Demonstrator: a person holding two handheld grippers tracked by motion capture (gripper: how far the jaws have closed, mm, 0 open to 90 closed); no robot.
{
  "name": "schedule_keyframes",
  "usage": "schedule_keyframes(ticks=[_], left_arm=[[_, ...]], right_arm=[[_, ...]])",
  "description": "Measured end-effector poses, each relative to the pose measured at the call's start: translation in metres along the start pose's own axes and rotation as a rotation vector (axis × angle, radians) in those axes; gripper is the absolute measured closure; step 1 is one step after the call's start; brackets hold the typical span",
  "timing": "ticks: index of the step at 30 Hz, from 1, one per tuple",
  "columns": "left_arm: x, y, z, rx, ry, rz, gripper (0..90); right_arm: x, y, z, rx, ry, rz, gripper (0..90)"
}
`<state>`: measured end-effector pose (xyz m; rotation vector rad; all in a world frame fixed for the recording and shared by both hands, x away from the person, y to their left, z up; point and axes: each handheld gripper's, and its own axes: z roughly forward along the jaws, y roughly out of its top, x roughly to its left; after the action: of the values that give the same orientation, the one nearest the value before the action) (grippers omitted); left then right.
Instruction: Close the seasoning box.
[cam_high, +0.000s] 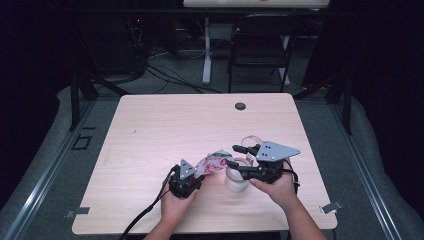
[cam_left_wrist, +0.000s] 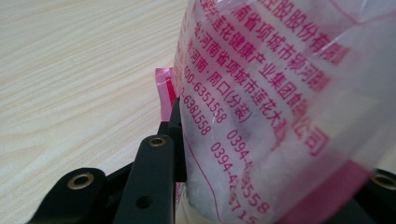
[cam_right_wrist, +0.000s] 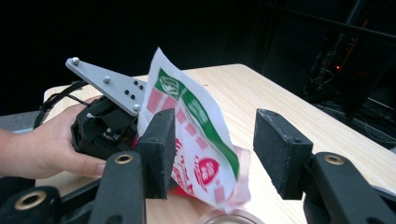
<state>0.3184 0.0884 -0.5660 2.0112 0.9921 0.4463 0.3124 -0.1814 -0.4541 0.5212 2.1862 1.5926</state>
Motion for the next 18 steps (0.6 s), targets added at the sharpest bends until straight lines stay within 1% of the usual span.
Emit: schedule_keyframes(ticks=[1,3,4,8,11,13,14,15,16,18], left_arm=[[0.002,0.001,-0.001,-0.003,-0.006,-0.003,71.5],[0.004,0.003,-0.004,-0.017,-0.018,-0.023,71.7],[0.006,0.004,-0.006,-0.028,-0.018,-0.027,71.7],[0.011,0.01,-0.017,-0.047,-0.002,-0.014,71.8],[0.02,0.012,-0.029,-0.062,0.022,-0.006,71.8],[0.028,0.011,-0.038,-0.07,0.046,-0.014,71.8],[0.032,0.01,-0.041,-0.069,0.056,-0.018,71.8],[0.038,0.009,-0.045,-0.063,0.075,-0.018,71.8],[0.041,0.008,-0.048,-0.062,0.09,-0.017,71.7],[0.051,0.005,-0.055,-0.059,0.114,-0.03,71.7]], right_arm=[[-0.001,0.0,-0.001,-0.001,-0.002,0.003,48.8],[-0.003,0.0,-0.003,-0.009,-0.013,0.009,48.8],[-0.003,0.0,-0.004,-0.01,-0.017,0.013,48.8],[-0.006,-0.001,-0.007,-0.01,-0.034,0.02,48.8],[-0.007,-0.001,-0.007,-0.012,-0.039,0.024,48.8],[-0.008,-0.002,-0.008,-0.011,-0.045,0.028,48.8],[-0.008,-0.002,-0.008,-0.005,-0.042,0.029,51.1],[-0.008,-0.002,-0.009,-0.003,-0.037,0.031,52.7],[-0.008,-0.002,-0.009,0.001,-0.033,0.028,52.9],[-0.008,-0.003,-0.009,0.001,-0.034,0.031,53.4]])
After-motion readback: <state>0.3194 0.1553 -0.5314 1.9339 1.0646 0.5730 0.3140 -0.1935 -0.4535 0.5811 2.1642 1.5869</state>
